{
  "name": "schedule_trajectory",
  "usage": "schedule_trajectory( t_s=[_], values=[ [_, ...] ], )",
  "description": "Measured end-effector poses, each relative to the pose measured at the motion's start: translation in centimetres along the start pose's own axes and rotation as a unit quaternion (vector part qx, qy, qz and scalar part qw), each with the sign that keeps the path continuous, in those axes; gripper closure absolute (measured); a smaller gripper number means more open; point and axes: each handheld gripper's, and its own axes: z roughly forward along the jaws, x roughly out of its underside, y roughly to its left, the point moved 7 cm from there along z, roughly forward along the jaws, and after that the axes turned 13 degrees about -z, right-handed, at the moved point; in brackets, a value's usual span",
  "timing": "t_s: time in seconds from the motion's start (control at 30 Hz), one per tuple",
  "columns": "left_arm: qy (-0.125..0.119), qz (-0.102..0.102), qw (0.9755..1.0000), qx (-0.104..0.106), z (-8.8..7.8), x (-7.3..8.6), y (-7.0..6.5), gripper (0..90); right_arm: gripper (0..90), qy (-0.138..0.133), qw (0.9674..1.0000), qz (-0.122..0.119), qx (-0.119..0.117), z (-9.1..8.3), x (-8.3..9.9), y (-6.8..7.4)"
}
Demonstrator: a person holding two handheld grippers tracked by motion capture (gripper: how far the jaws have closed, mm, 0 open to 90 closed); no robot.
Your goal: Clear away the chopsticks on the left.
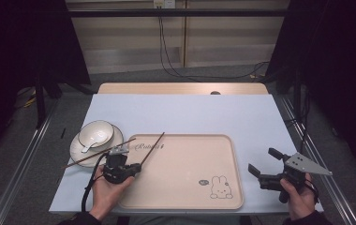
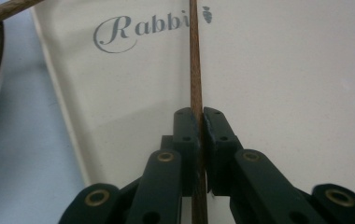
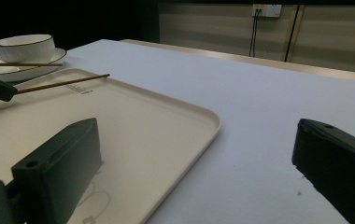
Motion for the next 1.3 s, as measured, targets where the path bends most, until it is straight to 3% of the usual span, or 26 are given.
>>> schedule_trajectory(
  t_s=[0.37,0.43,0.5,0.63,0.87,1.07,1.1,1.2,1.23,1.3],
  values=[
    [0.02,-0.004,0.9995,-0.023,-0.2,1.3,0.1,84.5,0.9,0.0,1.0,0.002,-0.001,0.0,0.0,0.0],
    [0.015,-0.01,0.9996,-0.022,-0.1,1.3,0.0,84.3,0.9,0.0,1.0,0.002,-0.001,0.0,0.0,0.0],
    [0.022,-0.003,0.9995,-0.022,-0.2,1.3,0.2,84.3,0.9,0.0,1.0,0.0,0.0,0.0,0.0,0.0],
    [0.019,-0.011,0.9996,-0.016,-0.1,1.2,0.1,83.2,0.9,0.0,1.0,0.0,-0.001,0.0,0.0,0.0],
    [0.023,-0.005,0.9997,-0.009,-0.2,1.2,0.1,79.8,0.9,-0.001,1.0,0.001,-0.002,0.0,0.0,0.1],
    [0.011,0.019,0.9996,-0.017,-0.6,1.0,0.4,62.6,0.9,-0.001,1.0,0.001,-0.002,0.0,0.0,0.0],
    [0.004,0.022,0.9997,-0.001,-0.8,0.8,0.1,58.7,0.9,-0.001,1.0,0.001,-0.002,0.0,0.0,0.0],
    [-0.009,0.034,0.9994,-0.003,-1.0,0.6,0.0,51.3,0.9,-0.001,1.0,0.001,-0.002,0.0,0.0,0.1],
    [-0.02,0.038,0.999,0.009,-1.3,0.5,-0.2,43.8,0.9,-0.002,1.0,0.001,-0.003,-0.1,0.0,0.0],
    [-0.029,0.042,0.9986,0.015,-1.5,0.3,-0.3,37.8,0.9,-0.001,1.0,0.002,-0.002,-0.1,0.0,0.0]
  ],
)
